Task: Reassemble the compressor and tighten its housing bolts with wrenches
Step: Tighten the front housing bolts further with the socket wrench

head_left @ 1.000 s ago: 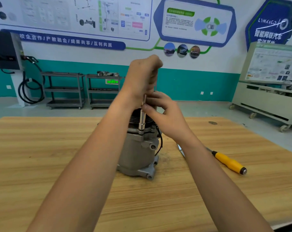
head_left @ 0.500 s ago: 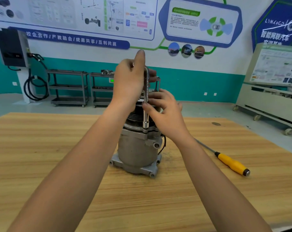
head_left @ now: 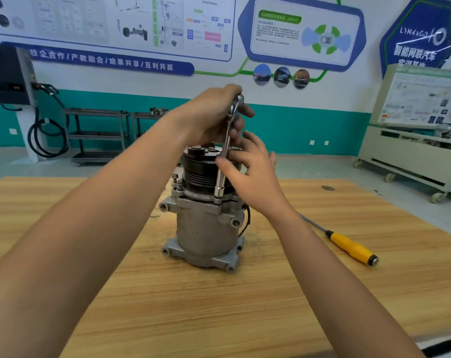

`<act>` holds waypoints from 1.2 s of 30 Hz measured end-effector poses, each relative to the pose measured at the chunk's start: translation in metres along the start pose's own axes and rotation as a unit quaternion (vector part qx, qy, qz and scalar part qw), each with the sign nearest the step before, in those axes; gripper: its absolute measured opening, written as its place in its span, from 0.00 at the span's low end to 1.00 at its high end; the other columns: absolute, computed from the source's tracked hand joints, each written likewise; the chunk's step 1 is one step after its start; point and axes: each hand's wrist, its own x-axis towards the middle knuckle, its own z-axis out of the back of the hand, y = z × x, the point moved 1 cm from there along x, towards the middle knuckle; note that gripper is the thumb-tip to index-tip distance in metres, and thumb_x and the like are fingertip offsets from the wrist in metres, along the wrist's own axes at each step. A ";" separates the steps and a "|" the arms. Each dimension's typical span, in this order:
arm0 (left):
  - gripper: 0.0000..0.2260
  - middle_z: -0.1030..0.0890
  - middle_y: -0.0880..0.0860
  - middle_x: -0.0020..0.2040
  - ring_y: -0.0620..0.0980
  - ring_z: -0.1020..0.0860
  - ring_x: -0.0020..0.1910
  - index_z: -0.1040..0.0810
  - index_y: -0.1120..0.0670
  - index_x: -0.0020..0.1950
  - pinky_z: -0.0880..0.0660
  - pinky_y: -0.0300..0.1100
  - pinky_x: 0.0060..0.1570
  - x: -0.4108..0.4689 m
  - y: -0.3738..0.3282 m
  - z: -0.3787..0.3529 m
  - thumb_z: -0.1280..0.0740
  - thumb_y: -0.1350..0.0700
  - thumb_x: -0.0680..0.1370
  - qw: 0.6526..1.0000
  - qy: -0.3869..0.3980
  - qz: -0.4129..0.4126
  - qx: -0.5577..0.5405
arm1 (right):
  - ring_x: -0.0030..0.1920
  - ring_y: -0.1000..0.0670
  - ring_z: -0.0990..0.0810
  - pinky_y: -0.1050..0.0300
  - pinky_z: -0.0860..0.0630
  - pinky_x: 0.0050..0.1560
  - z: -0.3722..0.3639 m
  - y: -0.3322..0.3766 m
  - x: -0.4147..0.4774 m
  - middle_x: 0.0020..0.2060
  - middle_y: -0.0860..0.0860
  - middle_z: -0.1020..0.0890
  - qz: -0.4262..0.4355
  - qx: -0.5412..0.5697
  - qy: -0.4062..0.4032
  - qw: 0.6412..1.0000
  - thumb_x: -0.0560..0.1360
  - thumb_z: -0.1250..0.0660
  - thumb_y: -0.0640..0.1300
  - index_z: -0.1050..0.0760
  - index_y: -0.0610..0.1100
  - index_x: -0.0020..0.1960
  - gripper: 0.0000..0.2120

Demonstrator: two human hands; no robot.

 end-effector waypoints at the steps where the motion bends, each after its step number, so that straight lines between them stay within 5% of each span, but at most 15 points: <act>1: 0.16 0.25 0.53 0.26 0.49 0.27 0.23 0.26 0.60 0.46 0.27 0.39 0.30 -0.002 -0.006 0.001 0.50 0.54 0.81 0.992 -0.042 -0.025 0.120 | 0.72 0.51 0.41 0.35 0.57 0.69 0.000 0.001 0.000 0.65 0.53 0.26 -0.003 0.000 -0.003 1.000 0.76 0.34 0.46 0.17 0.42 0.45 0.09; 2: 0.13 0.21 0.57 0.33 0.53 0.23 0.31 0.26 0.62 0.48 0.25 0.44 0.33 -0.004 -0.012 0.001 0.49 0.58 0.81 0.955 -0.081 -0.057 0.279 | 0.71 0.51 0.40 0.35 0.57 0.69 -0.001 0.002 0.000 0.63 0.54 0.25 -0.006 -0.003 -0.005 1.000 0.76 0.34 0.46 0.17 0.42 0.45 0.09; 4: 0.08 0.24 0.61 0.43 0.59 0.24 0.42 0.27 0.64 0.47 0.29 0.49 0.39 -0.009 -0.020 -0.005 0.46 0.65 0.78 0.801 -0.145 -0.105 0.571 | 0.71 0.52 0.39 0.35 0.57 0.69 -0.003 0.007 0.000 0.60 0.55 0.22 -0.010 -0.016 -0.011 1.000 0.76 0.34 0.48 0.17 0.43 0.44 0.10; 5: 0.07 0.26 0.60 0.44 0.59 0.27 0.44 0.28 0.62 0.45 0.32 0.48 0.40 -0.012 -0.020 -0.010 0.45 0.66 0.78 0.738 -0.172 -0.127 0.640 | 0.70 0.52 0.38 0.35 0.58 0.69 -0.003 0.008 -0.001 0.59 0.55 0.22 -0.011 -0.019 -0.016 1.000 0.76 0.34 0.48 0.18 0.43 0.42 0.11; 6: 0.07 0.27 0.59 0.46 0.59 0.27 0.46 0.28 0.61 0.47 0.35 0.48 0.41 -0.013 -0.017 -0.016 0.45 0.65 0.78 0.711 -0.187 -0.134 0.664 | 0.70 0.51 0.38 0.34 0.58 0.69 -0.004 0.008 -0.001 0.57 0.55 0.21 -0.015 -0.018 -0.021 0.999 0.76 0.34 0.48 0.19 0.45 0.38 0.11; 10: 0.17 0.23 0.63 0.53 0.62 0.25 0.53 0.30 0.64 0.57 0.40 0.45 0.41 -0.003 0.002 -0.020 0.47 0.50 0.82 0.779 -0.252 -0.162 0.551 | 0.68 0.49 0.35 0.31 0.53 0.67 -0.002 0.012 -0.001 0.53 0.54 0.20 -0.018 -0.023 -0.022 0.999 0.76 0.33 0.50 0.34 0.57 0.26 0.20; 13: 0.15 0.24 0.59 0.39 0.56 0.27 0.39 0.29 0.59 0.46 0.43 0.43 0.36 -0.005 0.009 -0.015 0.44 0.48 0.82 0.830 -0.236 -0.255 0.437 | 0.71 0.50 0.40 0.33 0.56 0.69 0.005 0.008 0.003 0.62 0.55 0.24 -0.002 -0.075 0.015 0.997 0.76 0.35 0.53 0.18 0.49 0.43 0.10; 16: 0.12 0.28 0.53 0.29 0.43 0.29 0.27 0.30 0.55 0.39 0.35 0.40 0.33 -0.012 0.013 -0.008 0.40 0.52 0.81 0.893 -0.154 -0.297 0.300 | 0.73 0.50 0.45 0.34 0.52 0.70 0.011 0.004 0.010 0.69 0.54 0.31 0.005 -0.054 0.109 0.993 0.77 0.37 0.51 0.20 0.48 0.55 0.11; 18: 0.13 0.28 0.54 0.28 0.40 0.28 0.24 0.30 0.55 0.37 0.30 0.37 0.33 -0.016 0.010 -0.003 0.41 0.54 0.81 0.916 -0.114 -0.288 0.255 | 0.70 0.49 0.40 0.43 0.44 0.71 0.014 0.006 0.012 0.66 0.52 0.29 0.011 0.021 0.137 0.990 0.78 0.38 0.46 0.21 0.45 0.57 0.11; 21: 0.17 0.28 0.58 0.31 0.49 0.28 0.31 0.32 0.60 0.35 0.34 0.44 0.33 -0.016 -0.007 -0.003 0.44 0.53 0.82 0.853 -0.102 -0.278 0.430 | 0.62 0.50 0.31 0.63 0.36 0.62 0.017 0.009 0.011 0.53 0.60 0.26 -0.008 0.114 0.137 0.984 0.78 0.37 0.41 0.20 0.40 0.56 0.10; 24: 0.19 0.36 0.54 0.31 0.53 0.37 0.29 0.39 0.57 0.31 0.44 0.41 0.28 -0.017 -0.032 -0.014 0.47 0.52 0.81 0.690 -0.166 -0.206 0.674 | 0.69 0.50 0.35 0.44 0.43 0.71 0.012 0.008 0.009 0.61 0.55 0.24 -0.017 0.095 0.103 0.990 0.78 0.36 0.44 0.20 0.42 0.56 0.11; 26: 0.19 0.38 0.54 0.32 0.51 0.40 0.29 0.39 0.57 0.31 0.46 0.40 0.28 -0.022 -0.040 -0.026 0.47 0.53 0.81 0.625 -0.172 -0.175 0.741 | 0.72 0.52 0.39 0.37 0.49 0.71 0.009 0.011 0.008 0.64 0.54 0.26 -0.031 0.065 0.084 0.994 0.77 0.34 0.46 0.19 0.44 0.56 0.11; 30: 0.13 0.35 0.56 0.33 0.54 0.34 0.33 0.33 0.62 0.36 0.40 0.42 0.30 -0.015 -0.032 -0.037 0.46 0.63 0.80 0.582 -0.148 -0.192 0.776 | 0.69 0.51 0.36 0.34 0.50 0.69 0.014 0.009 0.008 0.63 0.56 0.25 -0.010 0.015 0.073 0.997 0.76 0.34 0.49 0.18 0.47 0.52 0.10; 32: 0.15 0.31 0.57 0.33 0.57 0.32 0.35 0.30 0.60 0.39 0.36 0.45 0.33 -0.017 -0.028 -0.029 0.48 0.58 0.83 0.593 -0.138 -0.242 0.756 | 0.68 0.50 0.33 0.35 0.46 0.69 0.018 0.008 0.009 0.63 0.55 0.24 -0.008 0.014 0.088 0.996 0.76 0.34 0.50 0.20 0.47 0.56 0.12; 36: 0.22 0.37 0.55 0.22 0.53 0.39 0.25 0.32 0.61 0.29 0.38 0.43 0.29 -0.026 -0.017 -0.002 0.47 0.53 0.81 0.599 -0.101 -0.484 0.630 | 0.65 0.56 0.31 0.47 0.40 0.71 0.027 0.012 0.013 0.65 0.53 0.26 -0.048 0.157 0.139 0.977 0.77 0.36 0.49 0.28 0.45 0.66 0.18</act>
